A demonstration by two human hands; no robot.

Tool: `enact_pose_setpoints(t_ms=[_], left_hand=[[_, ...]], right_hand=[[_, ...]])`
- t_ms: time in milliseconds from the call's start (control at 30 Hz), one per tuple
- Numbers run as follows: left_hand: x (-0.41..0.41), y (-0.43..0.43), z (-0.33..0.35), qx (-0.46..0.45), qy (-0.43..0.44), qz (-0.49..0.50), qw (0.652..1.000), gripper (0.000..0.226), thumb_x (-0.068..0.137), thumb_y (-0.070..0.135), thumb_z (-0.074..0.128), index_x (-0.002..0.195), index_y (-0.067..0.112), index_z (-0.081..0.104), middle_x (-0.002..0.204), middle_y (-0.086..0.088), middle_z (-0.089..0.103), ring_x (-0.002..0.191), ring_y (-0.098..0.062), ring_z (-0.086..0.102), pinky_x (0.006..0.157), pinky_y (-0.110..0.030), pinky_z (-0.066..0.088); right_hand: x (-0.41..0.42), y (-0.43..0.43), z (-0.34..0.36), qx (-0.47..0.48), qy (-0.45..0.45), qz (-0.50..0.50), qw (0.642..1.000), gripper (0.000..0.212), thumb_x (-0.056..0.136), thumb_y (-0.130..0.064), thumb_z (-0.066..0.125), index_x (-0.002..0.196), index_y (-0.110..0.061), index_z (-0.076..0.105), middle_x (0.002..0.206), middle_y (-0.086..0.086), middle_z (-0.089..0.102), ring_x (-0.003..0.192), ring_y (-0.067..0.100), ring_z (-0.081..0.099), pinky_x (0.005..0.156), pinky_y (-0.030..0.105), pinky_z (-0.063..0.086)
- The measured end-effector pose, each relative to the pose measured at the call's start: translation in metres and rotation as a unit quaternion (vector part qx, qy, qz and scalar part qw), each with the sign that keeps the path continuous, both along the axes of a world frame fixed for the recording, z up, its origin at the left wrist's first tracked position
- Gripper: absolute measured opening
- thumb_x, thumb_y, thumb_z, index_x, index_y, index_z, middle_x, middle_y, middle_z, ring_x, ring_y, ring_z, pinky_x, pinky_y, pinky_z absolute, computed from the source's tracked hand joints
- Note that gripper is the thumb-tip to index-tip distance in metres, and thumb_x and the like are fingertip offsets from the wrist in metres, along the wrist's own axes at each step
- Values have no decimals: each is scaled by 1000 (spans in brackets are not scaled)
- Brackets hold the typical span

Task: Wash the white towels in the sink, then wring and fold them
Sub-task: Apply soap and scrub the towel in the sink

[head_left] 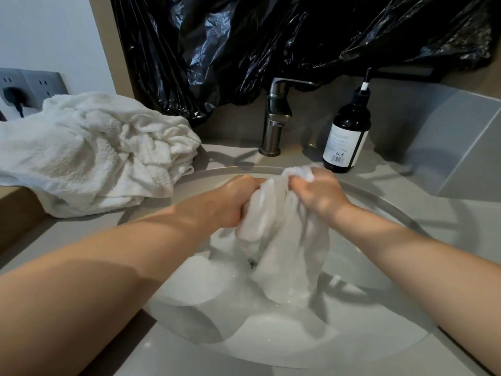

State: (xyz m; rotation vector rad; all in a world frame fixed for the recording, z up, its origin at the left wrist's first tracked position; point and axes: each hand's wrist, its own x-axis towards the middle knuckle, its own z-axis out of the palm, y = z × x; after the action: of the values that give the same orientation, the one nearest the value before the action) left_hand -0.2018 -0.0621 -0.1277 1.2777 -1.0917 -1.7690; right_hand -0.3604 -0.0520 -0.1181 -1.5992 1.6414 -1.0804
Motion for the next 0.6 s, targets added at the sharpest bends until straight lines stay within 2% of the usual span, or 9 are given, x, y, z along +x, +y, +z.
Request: enact_pose_setpoints(t_ms=[67, 167, 233, 300, 367, 467, 500, 533, 600], left_hand=[[7, 2, 0, -23, -78, -86, 993, 25, 100, 11, 45, 86, 12, 66, 82, -3, 67, 74, -16, 63, 75, -29, 51], [21, 1, -7, -41, -306, -170, 936, 19, 100, 17, 47, 91, 15, 63, 76, 0, 58, 60, -12, 55, 56, -22, 44], [30, -4, -15, -94, -526, -256, 805, 22, 101, 22, 45, 112, 14, 63, 95, -1, 59, 79, -19, 57, 67, -25, 44], [34, -12, -26, -159, -666, -276, 674, 28, 99, 21, 49, 125, 15, 57, 118, 1, 53, 103, -19, 53, 82, -25, 42], [34, -18, -31, -198, -693, -238, 651, 34, 93, 13, 58, 125, 22, 54, 119, 5, 43, 104, -17, 47, 85, -25, 44], [24, -20, -41, -276, -639, -244, 675, 37, 93, 30, 62, 128, 30, 54, 120, 4, 44, 117, -22, 48, 96, -32, 44], [20, -18, -46, -296, -623, -278, 669, 40, 91, 38, 64, 129, 31, 55, 121, 5, 46, 120, -23, 47, 100, -35, 43], [16, -14, -50, -298, -614, -320, 657, 46, 88, 44, 67, 130, 32, 55, 125, 5, 48, 122, -23, 46, 103, -37, 41], [11, -6, -58, -270, -637, -410, 594, 70, 82, 52, 72, 142, 32, 43, 140, 6, 44, 130, -21, 38, 108, -35, 34]], right_hand=[[-21, -5, -1, 104, 23, 25, 994, 12, 87, -24, 64, 87, -13, 65, 82, 2, 66, 70, 15, 61, 61, 21, 48], [-50, -11, -4, 249, 211, 96, 940, 26, 76, -34, 68, 88, -11, 64, 82, 6, 63, 75, 24, 63, 64, 29, 47], [-52, -10, -7, 291, 317, 122, 894, 25, 76, -30, 67, 94, -13, 63, 90, 6, 61, 79, 24, 61, 64, 27, 45], [-51, -14, -14, 241, 431, 147, 857, 35, 81, -25, 67, 113, -16, 60, 113, 4, 56, 100, 22, 57, 73, 26, 43], [-43, -16, -19, 114, 476, 165, 856, 47, 84, -13, 65, 129, -21, 52, 130, 2, 47, 121, 20, 45, 87, 24, 40], [-18, -7, -17, 0, 402, 190, 896, 44, 87, -10, 58, 129, -23, 53, 133, 1, 47, 125, 20, 42, 98, 27, 38], [-9, -1, -19, -5, 436, 229, 870, 40, 91, -21, 56, 131, -23, 52, 133, 2, 49, 124, 22, 45, 97, 28, 39], [-3, 7, -26, 5, 503, 283, 817, 44, 92, -37, 53, 134, -25, 49, 133, 4, 51, 123, 24, 47, 97, 31, 40], [3, 21, -47, 94, 672, 369, 636, 68, 84, -64, 43, 143, -34, 34, 140, 8, 42, 131, 32, 39, 102, 47, 35]])
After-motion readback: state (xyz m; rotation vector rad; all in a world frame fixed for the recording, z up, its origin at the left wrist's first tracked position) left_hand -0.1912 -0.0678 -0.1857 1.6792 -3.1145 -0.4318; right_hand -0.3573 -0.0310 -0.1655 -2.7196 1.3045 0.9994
